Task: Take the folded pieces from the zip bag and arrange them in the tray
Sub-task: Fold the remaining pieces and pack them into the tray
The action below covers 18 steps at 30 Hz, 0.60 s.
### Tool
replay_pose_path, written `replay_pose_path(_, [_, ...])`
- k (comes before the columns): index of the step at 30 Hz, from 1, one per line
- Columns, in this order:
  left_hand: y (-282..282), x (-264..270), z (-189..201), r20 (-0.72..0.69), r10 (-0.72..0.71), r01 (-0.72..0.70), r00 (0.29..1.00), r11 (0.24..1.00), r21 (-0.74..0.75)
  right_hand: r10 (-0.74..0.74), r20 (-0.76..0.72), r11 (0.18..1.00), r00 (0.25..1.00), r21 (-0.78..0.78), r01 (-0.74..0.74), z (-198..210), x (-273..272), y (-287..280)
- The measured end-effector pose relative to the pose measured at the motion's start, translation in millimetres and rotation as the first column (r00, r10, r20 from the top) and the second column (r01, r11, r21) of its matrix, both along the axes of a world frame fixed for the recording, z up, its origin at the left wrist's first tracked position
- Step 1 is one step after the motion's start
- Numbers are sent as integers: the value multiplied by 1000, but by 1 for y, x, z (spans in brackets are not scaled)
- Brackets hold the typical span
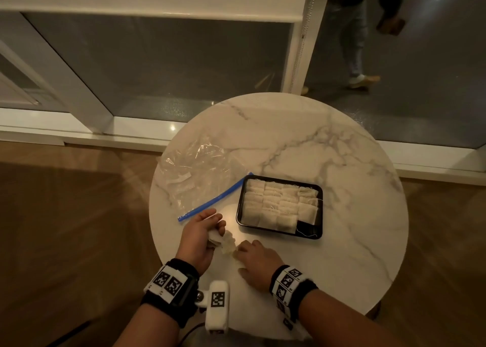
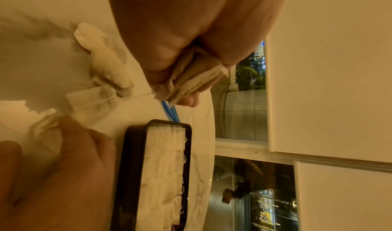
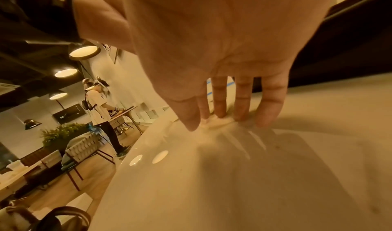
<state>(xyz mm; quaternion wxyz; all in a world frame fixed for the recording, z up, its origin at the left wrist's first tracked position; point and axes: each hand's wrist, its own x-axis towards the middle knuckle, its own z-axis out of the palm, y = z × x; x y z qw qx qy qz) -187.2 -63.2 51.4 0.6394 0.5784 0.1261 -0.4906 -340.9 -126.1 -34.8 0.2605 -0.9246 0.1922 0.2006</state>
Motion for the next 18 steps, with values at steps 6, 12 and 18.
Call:
replay_pose_path(6, [10,24,28,-4,26,-27,1000,993,-112,-43,-21,997,999,-64,42,-4,12,9])
replay_pose_path(12, [12,30,45,-66,42,-53,997,983,-175,-233,26,966,972,120,229,3,17,6])
replay_pose_path(18, [0,3,48,-204,26,-47,979,994,-99,-595,212,776,775,403,486,54,1,-15])
